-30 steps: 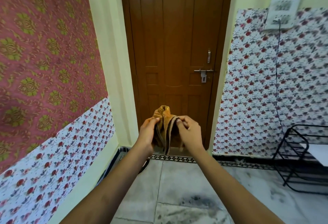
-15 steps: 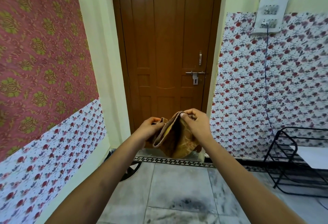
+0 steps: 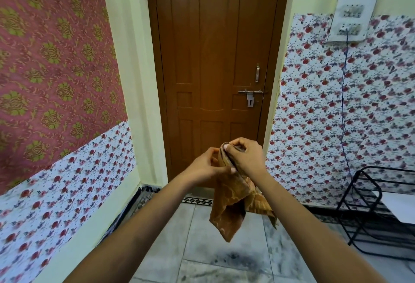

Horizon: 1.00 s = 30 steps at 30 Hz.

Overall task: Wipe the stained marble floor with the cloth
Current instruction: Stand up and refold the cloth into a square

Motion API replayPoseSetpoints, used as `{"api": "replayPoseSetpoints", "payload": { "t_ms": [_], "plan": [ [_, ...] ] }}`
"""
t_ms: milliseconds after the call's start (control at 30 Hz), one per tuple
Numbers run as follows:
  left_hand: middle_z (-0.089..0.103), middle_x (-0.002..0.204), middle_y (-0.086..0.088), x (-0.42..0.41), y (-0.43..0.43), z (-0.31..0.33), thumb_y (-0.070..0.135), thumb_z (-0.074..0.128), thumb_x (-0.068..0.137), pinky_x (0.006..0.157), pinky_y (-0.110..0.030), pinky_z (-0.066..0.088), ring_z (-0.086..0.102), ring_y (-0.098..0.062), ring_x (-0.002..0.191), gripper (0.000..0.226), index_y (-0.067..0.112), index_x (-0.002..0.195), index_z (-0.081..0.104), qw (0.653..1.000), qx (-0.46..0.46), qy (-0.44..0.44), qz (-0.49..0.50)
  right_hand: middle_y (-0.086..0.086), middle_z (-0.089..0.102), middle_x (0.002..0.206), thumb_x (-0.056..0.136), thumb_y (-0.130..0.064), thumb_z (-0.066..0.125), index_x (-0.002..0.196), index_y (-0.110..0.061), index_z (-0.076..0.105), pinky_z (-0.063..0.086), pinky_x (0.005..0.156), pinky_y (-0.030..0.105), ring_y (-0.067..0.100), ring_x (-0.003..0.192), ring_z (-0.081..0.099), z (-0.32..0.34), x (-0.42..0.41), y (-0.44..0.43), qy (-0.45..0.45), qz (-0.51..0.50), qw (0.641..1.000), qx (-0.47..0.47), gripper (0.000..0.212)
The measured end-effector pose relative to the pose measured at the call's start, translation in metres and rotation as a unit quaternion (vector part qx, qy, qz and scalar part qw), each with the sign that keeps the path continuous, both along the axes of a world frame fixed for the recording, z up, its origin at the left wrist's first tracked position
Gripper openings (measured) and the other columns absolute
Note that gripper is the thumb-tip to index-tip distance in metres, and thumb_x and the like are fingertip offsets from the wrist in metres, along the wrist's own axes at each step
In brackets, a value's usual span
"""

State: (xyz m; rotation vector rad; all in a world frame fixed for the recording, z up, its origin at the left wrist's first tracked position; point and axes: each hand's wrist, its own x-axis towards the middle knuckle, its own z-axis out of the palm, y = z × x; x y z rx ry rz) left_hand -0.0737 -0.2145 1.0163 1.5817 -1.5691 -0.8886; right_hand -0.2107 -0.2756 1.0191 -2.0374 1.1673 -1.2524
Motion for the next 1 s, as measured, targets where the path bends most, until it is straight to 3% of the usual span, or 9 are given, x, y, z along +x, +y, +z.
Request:
{"api": "replayPoseSetpoints", "payload": {
  "t_ms": [167, 300, 400, 467, 533, 600, 667, 800, 1000],
  "plan": [
    [0.053, 0.104, 0.001, -0.007, -0.005, -0.008, 0.020, 0.060, 0.088, 0.074, -0.027, 0.050, 0.054, -0.014, 0.093, 0.039, 0.020, 0.122, 0.041, 0.997, -0.038, 0.005, 0.068, -0.012, 0.060, 0.071, 0.084, -0.026, 0.067, 0.079, -0.019, 0.067, 0.040, 0.054, 0.007, -0.001, 0.068, 0.054, 0.001, -0.009, -0.010, -0.012, 0.001, 1.000, 0.022, 0.009],
    [0.048, 0.111, -0.001, 0.000, -0.011, -0.007, 0.013, 0.051, 0.090, 0.081, -0.029, 0.042, 0.053, -0.022, 0.107, 0.037, 0.022, 0.123, 0.035, 0.984, -0.126, -0.069, 0.102, -0.010, 0.061, 0.070, 0.083, -0.028, 0.068, 0.079, -0.017, 0.069, 0.039, 0.057, 0.015, 0.002, 0.067, 0.055, -0.002, -0.013, -0.012, -0.026, 0.008, 0.999, 0.034, 0.011],
    [0.043, 0.128, -0.001, 0.001, -0.009, -0.012, 0.037, 0.054, 0.091, 0.090, -0.038, 0.044, 0.048, -0.021, 0.118, 0.053, 0.030, 0.135, 0.024, 0.986, -0.132, -0.085, 0.048, -0.010, 0.060, 0.069, 0.084, -0.028, 0.067, 0.079, -0.018, 0.068, 0.040, 0.057, 0.016, 0.004, 0.065, 0.055, -0.001, -0.013, -0.015, -0.041, 0.001, 0.998, 0.046, 0.011],
    [0.041, 0.134, 0.004, -0.003, -0.006, -0.019, 0.047, 0.062, 0.083, 0.089, -0.042, 0.048, 0.049, -0.018, 0.115, 0.073, 0.037, 0.139, 0.016, 0.975, -0.138, -0.174, 0.036, -0.010, 0.060, 0.069, 0.084, -0.028, 0.067, 0.079, -0.018, 0.067, 0.043, 0.060, 0.017, 0.006, 0.067, 0.057, 0.001, -0.013, -0.015, -0.040, -0.004, 0.998, 0.048, 0.011],
    [0.051, 0.125, 0.003, -0.002, -0.007, -0.024, 0.027, 0.064, 0.085, 0.078, -0.032, 0.054, 0.059, -0.017, 0.103, 0.075, 0.038, 0.140, 0.014, 0.951, -0.185, -0.240, 0.057, -0.008, 0.062, 0.069, 0.083, -0.030, 0.068, 0.077, -0.018, 0.068, 0.048, 0.062, 0.023, 0.010, 0.069, 0.060, 0.002, -0.015, -0.016, -0.040, 0.001, 0.998, 0.044, 0.014],
    [0.059, 0.114, 0.000, 0.006, -0.007, -0.016, 0.008, 0.056, 0.088, 0.069, -0.026, 0.056, 0.061, -0.014, 0.088, 0.075, 0.036, 0.142, 0.013, 0.950, -0.194, -0.230, 0.079, -0.007, 0.064, 0.069, 0.082, -0.033, 0.069, 0.077, -0.017, 0.069, 0.049, 0.061, 0.028, 0.012, 0.067, 0.061, 0.002, -0.021, -0.017, -0.013, 0.003, 0.999, 0.037, 0.017],
    [0.053, 0.123, -0.001, 0.017, -0.007, -0.004, 0.000, 0.051, 0.087, 0.073, -0.030, 0.057, 0.059, -0.013, 0.091, 0.076, 0.038, 0.143, 0.016, 0.951, -0.194, -0.238, 0.035, -0.011, 0.062, 0.071, 0.083, -0.037, 0.067, 0.079, -0.019, 0.068, 0.047, 0.059, 0.027, 0.008, 0.068, 0.058, 0.001, -0.029, -0.019, 0.033, -0.007, 0.999, 0.027, 0.019],
    [0.039, 0.140, 0.002, 0.027, -0.010, 0.023, 0.003, 0.050, 0.083, 0.095, -0.036, 0.047, 0.046, -0.017, 0.118, 0.065, 0.040, 0.135, 0.041, 0.907, -0.125, -0.378, -0.135, -0.017, 0.056, 0.073, 0.085, -0.043, 0.062, 0.082, -0.028, 0.063, 0.038, 0.054, 0.024, 0.001, 0.069, 0.051, -0.001, -0.034, -0.016, 0.096, -0.024, 0.995, 0.023, 0.015],
    [0.051, 0.134, 0.006, 0.039, -0.017, 0.054, -0.002, 0.039, 0.086, 0.105, -0.042, 0.038, 0.043, -0.017, 0.126, 0.055, 0.030, 0.128, 0.056, 0.884, -0.095, -0.441, -0.121, -0.013, 0.060, 0.081, 0.087, -0.027, 0.064, 0.095, -0.020, 0.068, 0.045, 0.068, 0.018, 0.002, 0.079, 0.056, -0.007, -0.035, -0.009, 0.082, 0.072, 0.992, 0.063, 0.012]
  ]
}}
